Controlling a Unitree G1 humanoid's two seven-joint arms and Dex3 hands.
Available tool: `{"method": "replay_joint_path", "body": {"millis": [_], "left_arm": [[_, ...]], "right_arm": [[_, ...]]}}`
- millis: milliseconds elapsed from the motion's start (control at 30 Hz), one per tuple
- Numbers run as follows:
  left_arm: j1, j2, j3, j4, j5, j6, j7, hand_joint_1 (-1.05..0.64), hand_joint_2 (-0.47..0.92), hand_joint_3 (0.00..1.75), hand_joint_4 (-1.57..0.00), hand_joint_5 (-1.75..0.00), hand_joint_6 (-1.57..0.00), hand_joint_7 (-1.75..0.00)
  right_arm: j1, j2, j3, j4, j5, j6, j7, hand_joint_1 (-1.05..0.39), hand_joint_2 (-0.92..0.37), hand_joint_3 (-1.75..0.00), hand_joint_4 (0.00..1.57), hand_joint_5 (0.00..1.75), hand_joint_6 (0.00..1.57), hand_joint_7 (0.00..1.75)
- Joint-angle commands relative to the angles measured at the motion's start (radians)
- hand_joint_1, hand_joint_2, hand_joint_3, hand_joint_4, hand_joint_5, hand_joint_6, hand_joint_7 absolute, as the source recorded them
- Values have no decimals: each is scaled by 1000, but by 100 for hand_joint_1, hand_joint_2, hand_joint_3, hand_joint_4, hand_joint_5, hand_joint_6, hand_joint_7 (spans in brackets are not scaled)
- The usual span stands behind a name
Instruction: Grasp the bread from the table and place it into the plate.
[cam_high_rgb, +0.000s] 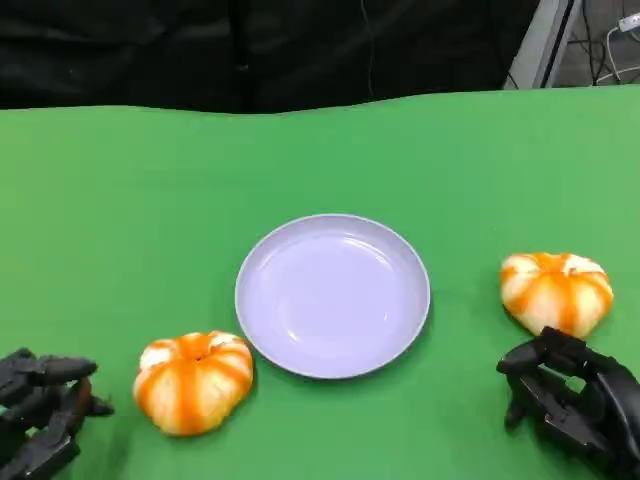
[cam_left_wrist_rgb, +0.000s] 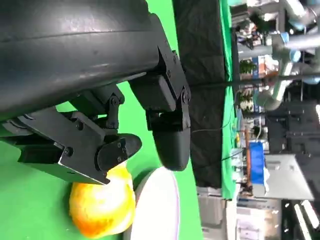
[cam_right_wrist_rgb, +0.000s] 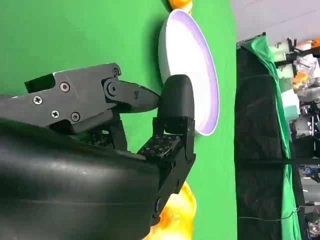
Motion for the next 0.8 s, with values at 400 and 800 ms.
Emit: {"method": "replay_joint_path", "body": {"millis": [400,800], "left_arm": [[37,57,-17,-63,50,0,-93,-50,92,10,-69,0,-60,0],[58,139,-86,-170,301,-76,27,-69,92,15,-59,0,-53,0]], "right_arm": [[-2,-16,-5,2,3,8,-7,-24,-92,-48,61,175,74,111],[-4,-13,-5,2,4,7,-7,-24,-92,-49,61,175,73,112]]}}
